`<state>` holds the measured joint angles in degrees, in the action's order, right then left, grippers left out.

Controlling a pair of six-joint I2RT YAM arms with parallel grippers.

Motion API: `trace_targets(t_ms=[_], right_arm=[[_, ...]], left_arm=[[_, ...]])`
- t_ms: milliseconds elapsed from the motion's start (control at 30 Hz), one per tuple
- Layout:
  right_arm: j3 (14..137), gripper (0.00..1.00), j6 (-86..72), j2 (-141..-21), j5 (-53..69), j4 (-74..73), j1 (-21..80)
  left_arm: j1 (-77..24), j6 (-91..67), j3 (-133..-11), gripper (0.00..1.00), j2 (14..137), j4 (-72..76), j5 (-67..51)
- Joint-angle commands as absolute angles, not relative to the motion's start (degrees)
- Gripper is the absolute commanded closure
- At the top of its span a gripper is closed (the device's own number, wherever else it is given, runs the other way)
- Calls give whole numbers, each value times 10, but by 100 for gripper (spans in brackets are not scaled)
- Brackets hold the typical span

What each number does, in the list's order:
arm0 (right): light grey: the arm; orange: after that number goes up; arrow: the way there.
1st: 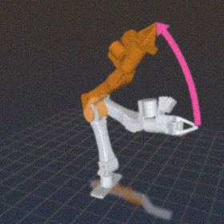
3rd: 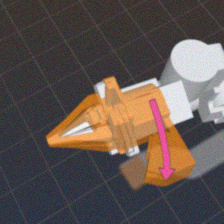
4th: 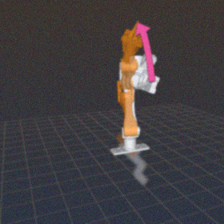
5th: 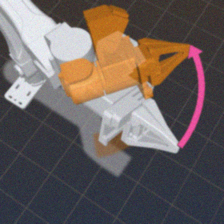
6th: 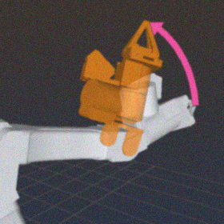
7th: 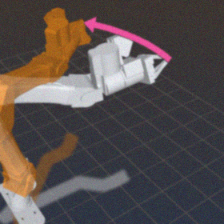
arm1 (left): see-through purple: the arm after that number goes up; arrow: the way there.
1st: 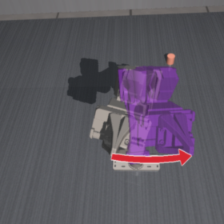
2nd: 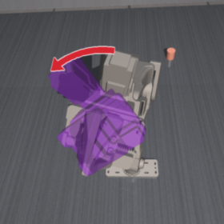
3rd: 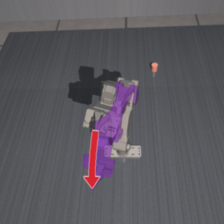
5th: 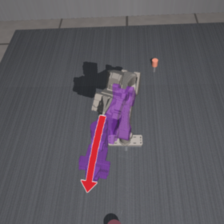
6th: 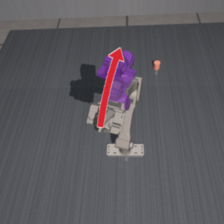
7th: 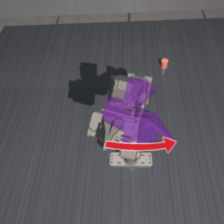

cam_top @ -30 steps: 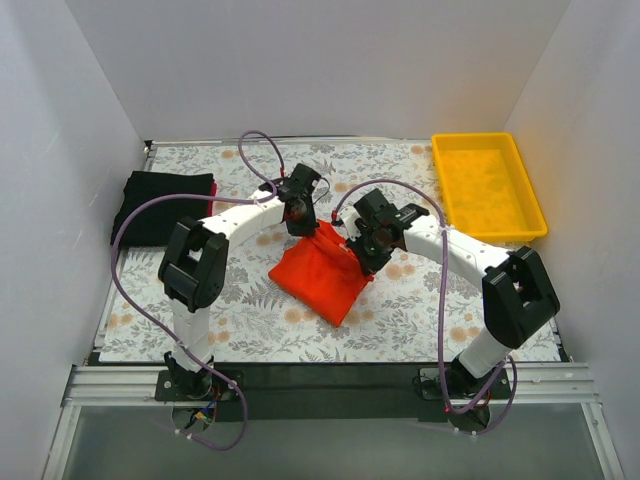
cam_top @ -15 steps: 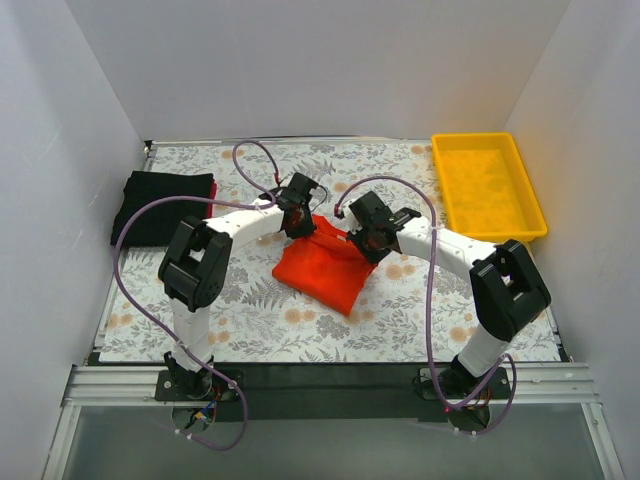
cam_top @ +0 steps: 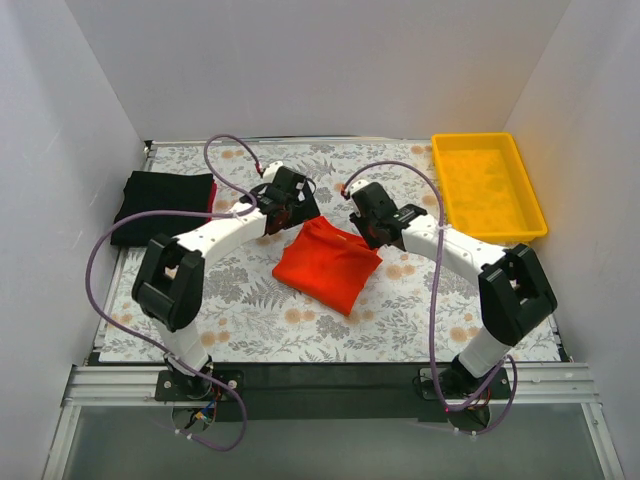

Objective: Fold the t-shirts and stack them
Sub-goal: Fold the tshirt

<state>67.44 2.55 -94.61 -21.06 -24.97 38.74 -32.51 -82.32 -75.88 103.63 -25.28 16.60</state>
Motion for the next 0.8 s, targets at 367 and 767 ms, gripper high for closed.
trace_targets(t_ms=[367,767], right_arm=[[555,66,22,-836,123,-169,370],[617,69,38,-975,189,-130,277]], left_arm=[[-339,-766,-606,55,920,-165,-62],[-313,-793,-765,67,1110,-157,-17]])
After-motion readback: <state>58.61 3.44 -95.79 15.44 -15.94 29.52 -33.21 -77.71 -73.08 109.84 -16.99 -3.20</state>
